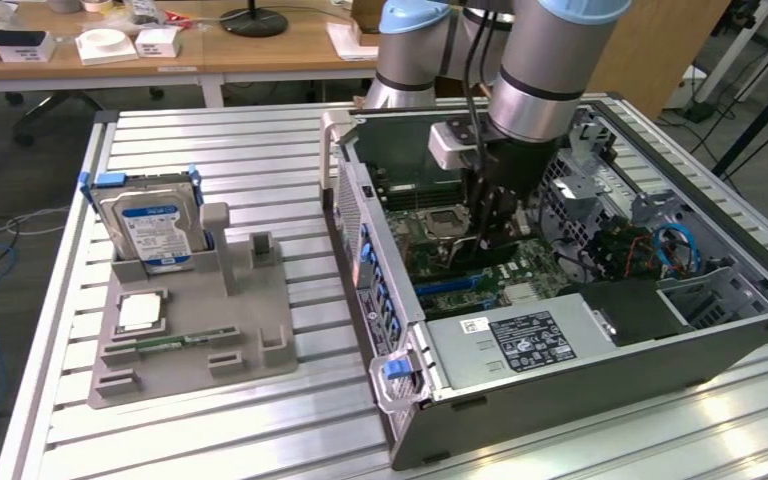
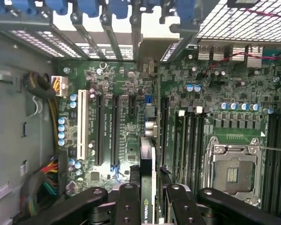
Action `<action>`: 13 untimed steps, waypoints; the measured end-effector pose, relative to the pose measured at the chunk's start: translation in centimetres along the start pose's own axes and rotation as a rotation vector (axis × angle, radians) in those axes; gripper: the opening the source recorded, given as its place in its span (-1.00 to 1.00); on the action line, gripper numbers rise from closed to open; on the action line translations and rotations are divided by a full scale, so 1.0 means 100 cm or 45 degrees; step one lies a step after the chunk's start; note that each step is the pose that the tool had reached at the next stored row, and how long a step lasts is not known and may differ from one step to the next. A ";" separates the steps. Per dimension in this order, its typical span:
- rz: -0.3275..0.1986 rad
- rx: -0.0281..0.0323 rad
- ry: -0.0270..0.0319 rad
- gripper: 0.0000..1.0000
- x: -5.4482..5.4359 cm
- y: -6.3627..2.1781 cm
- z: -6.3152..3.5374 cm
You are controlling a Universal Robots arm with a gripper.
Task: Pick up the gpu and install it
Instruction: 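Insert the gpu into the slot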
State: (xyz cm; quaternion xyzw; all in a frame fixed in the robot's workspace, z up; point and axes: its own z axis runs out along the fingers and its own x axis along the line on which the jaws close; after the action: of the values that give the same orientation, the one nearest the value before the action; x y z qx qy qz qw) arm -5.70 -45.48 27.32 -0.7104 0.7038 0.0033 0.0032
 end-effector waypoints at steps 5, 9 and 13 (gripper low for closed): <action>0.028 0.0001 -0.0006 -0.47 0.000 0.0027 0.0020; 0.034 0.0003 0.0005 -0.47 0.000 0.0028 0.0027; 0.034 0.0004 0.0011 -0.47 0.003 0.0042 0.0029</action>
State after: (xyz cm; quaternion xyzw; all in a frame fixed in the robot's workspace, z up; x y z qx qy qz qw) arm -6.12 -45.80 27.03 -0.7009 0.7132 0.0029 0.0030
